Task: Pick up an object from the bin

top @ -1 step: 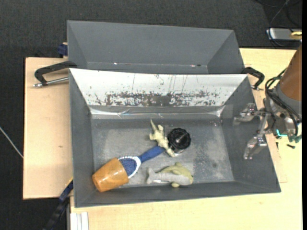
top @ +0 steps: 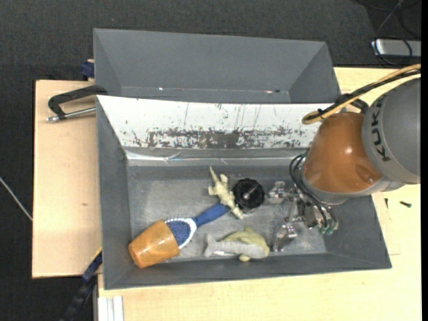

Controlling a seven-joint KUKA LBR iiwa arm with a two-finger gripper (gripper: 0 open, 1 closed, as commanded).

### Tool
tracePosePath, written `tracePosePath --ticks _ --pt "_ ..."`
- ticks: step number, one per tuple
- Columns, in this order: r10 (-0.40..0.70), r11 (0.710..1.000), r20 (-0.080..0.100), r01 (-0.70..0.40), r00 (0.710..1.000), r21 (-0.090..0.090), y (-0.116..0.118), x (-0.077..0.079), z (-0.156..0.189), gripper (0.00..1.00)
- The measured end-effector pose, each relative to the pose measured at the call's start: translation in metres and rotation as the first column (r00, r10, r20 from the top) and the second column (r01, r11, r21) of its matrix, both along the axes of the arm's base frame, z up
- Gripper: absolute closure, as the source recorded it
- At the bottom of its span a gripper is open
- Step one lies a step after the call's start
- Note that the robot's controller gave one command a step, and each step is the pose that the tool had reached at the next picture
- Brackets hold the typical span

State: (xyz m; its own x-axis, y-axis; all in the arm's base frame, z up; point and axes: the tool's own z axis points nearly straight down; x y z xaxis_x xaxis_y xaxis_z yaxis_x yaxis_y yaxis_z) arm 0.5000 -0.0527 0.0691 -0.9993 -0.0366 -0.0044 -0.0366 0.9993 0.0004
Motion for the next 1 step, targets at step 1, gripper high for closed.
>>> tracePosePath --ticks 1 --pt "0.144 0.99 0.003 -0.144 0.99 -0.005 -0.0678 -0.0015 0.0327 0.0"
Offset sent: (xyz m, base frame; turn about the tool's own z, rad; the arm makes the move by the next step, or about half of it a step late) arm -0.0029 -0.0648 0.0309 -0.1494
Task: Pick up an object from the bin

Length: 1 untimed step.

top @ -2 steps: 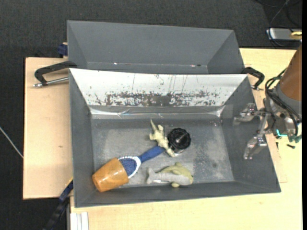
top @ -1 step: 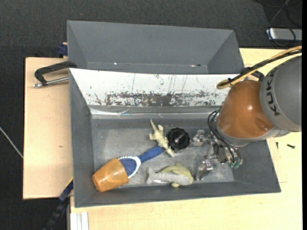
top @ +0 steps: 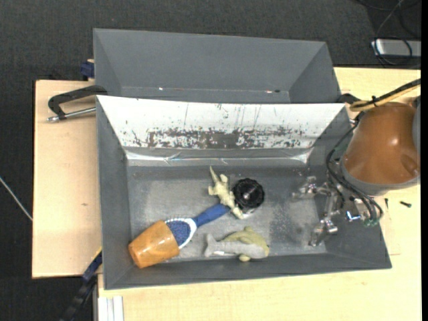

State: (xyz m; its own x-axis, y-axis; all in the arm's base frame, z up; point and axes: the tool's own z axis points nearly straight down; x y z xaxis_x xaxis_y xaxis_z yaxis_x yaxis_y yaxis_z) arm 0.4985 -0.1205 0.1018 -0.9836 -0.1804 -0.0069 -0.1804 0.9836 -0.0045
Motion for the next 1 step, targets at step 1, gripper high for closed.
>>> tracePosePath --ticks 1 --pt "0.23 0.973 0.007 -0.23 0.973 -0.001 0.087 0.0458 0.0007 0.0"
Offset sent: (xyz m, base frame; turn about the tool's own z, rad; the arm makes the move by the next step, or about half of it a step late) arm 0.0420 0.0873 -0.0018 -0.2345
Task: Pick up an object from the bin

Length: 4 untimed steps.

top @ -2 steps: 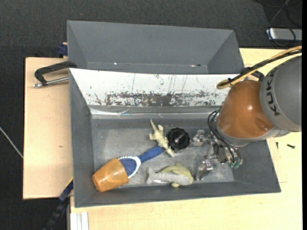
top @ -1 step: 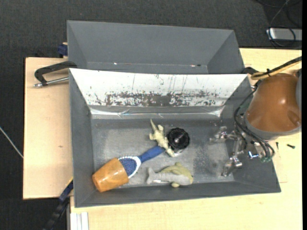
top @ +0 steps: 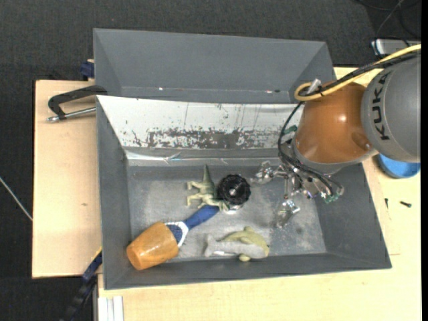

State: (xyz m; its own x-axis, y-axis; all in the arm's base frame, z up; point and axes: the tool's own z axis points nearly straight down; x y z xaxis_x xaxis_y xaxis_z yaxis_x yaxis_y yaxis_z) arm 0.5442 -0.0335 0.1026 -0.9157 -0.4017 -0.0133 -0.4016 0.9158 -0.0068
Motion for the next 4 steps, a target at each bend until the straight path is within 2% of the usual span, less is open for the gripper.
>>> tracePosePath --ticks 1,2,3,4 --pt "-0.396 0.918 -0.01 0.396 0.918 0.0 0.07 0.033 -0.029 0.0" --pt "-0.396 0.918 -0.013 0.396 0.918 0.0 0.069 0.033 -0.028 0.0" --pt "-0.397 0.918 -0.003 0.397 0.918 0.005 0.07 0.036 -0.026 1.0" --pt "-0.396 0.918 -0.008 0.396 0.918 0.004 0.071 0.038 -0.015 1.0"
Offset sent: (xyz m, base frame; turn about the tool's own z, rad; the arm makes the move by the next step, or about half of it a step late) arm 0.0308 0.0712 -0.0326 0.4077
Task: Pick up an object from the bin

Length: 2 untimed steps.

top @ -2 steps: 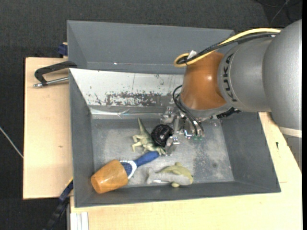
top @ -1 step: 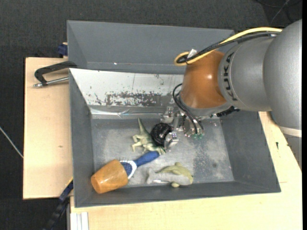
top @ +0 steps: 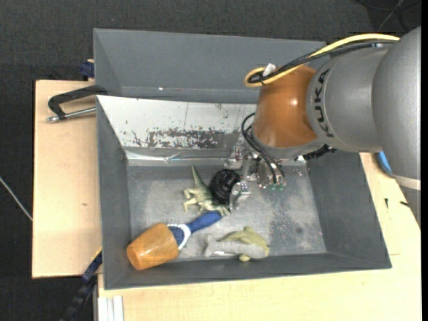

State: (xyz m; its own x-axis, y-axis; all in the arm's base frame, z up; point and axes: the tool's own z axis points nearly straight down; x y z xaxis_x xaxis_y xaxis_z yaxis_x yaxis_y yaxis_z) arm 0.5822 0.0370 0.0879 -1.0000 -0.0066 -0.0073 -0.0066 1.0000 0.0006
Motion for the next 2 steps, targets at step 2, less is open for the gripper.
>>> tracePosePath --ticks 2 --pt "0.002 1.0 0.006 -0.002 1.0 0.001 0.001 0.005 0.116 1.0"
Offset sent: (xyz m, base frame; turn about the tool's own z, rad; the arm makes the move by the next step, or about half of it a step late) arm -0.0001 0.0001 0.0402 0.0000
